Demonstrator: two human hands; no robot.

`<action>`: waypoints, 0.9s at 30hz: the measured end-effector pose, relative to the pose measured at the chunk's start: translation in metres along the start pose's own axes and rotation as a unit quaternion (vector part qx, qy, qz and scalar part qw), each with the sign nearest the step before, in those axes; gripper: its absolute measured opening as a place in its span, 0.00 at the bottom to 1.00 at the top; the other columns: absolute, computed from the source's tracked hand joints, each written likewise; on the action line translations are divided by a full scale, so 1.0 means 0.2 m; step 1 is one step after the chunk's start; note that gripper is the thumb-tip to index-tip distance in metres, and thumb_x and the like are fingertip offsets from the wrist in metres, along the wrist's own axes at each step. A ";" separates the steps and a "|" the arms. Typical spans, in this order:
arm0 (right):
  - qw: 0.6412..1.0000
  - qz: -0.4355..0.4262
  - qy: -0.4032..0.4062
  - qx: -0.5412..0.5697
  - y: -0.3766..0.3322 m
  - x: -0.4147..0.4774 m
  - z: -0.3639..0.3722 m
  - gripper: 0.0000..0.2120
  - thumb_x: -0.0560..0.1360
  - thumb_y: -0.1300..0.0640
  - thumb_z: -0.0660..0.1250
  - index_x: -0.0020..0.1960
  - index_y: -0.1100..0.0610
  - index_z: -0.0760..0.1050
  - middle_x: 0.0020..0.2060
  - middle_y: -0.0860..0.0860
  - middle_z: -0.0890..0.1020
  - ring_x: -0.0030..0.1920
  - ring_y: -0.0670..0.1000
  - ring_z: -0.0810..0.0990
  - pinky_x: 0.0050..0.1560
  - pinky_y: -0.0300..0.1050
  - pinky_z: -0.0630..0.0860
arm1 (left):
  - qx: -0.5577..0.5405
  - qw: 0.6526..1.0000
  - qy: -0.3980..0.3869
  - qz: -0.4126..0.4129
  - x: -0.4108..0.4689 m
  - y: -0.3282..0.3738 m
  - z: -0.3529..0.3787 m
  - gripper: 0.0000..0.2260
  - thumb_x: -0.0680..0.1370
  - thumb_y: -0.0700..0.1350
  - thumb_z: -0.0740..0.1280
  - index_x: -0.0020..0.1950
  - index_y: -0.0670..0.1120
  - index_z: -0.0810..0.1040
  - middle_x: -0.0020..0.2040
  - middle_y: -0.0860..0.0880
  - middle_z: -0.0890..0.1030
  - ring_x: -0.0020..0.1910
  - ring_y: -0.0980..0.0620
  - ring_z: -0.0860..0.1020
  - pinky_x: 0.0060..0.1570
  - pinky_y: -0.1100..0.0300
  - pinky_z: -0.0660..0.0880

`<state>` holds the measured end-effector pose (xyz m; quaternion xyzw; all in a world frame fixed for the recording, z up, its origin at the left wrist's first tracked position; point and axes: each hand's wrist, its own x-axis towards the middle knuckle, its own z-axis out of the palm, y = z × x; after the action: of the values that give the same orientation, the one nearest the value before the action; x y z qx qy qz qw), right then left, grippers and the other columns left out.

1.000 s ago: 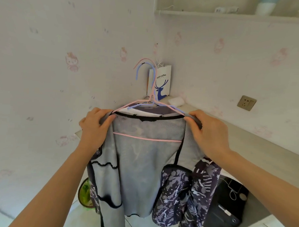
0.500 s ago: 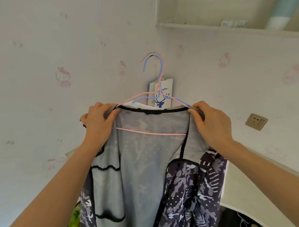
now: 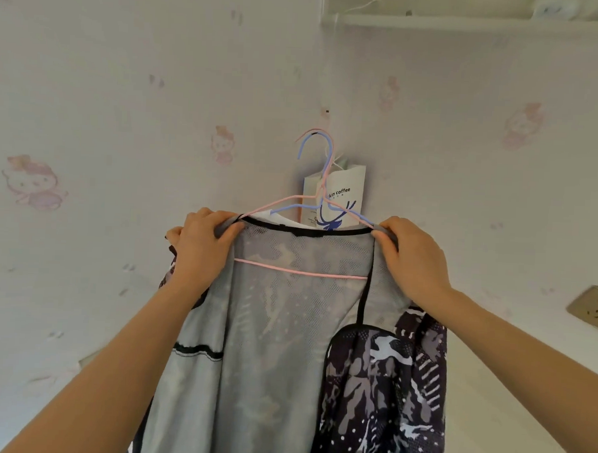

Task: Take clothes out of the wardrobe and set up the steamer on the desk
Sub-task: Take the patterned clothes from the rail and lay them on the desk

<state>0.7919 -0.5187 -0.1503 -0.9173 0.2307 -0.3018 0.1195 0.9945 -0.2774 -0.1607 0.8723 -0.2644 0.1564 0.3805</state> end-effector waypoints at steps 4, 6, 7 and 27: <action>0.999 0.025 -0.033 0.032 0.16 0.22 0.25 0.11 0.80 0.48 0.57 0.49 0.53 0.74 0.42 0.47 0.75 0.40 0.50 0.74 0.38 0.48 0.71 | 0.032 0.999 -0.026 -0.023 0.19 -0.07 0.24 0.10 0.79 0.56 0.62 0.52 0.56 0.81 0.46 0.54 0.74 0.54 0.49 0.72 0.54 0.50 0.58; 0.996 0.036 -0.058 0.053 0.22 0.27 0.40 0.10 0.80 0.49 0.58 0.49 0.54 0.74 0.42 0.46 0.75 0.40 0.50 0.73 0.38 0.46 0.69 | 0.047 0.997 -0.051 -0.038 0.23 -0.15 0.36 0.10 0.79 0.56 0.62 0.52 0.55 0.81 0.46 0.54 0.74 0.53 0.49 0.73 0.53 0.51 0.58; 0.995 0.042 -0.067 0.063 0.26 0.28 0.48 0.10 0.80 0.49 0.59 0.49 0.54 0.74 0.42 0.47 0.75 0.40 0.50 0.73 0.39 0.47 0.69 | 0.051 0.996 -0.063 -0.047 0.24 -0.19 0.42 0.10 0.79 0.56 0.62 0.52 0.55 0.81 0.47 0.55 0.74 0.53 0.49 0.73 0.53 0.51 0.57; 0.970 0.114 -0.197 0.087 0.70 0.31 1.46 0.08 0.79 0.55 0.62 0.43 0.58 0.74 0.38 0.52 0.78 0.39 0.54 0.76 0.39 0.45 0.68 | 0.044 0.970 -0.193 -0.144 0.28 -0.80 1.28 0.03 0.79 0.51 0.63 0.50 0.56 0.75 0.50 0.54 0.80 0.55 0.48 0.75 0.56 0.52 0.57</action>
<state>0.9644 -0.6476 -0.3994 -0.9123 0.2788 -0.1182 0.2758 1.1515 -0.3957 -0.3972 0.9306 -0.1975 -0.0594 0.3023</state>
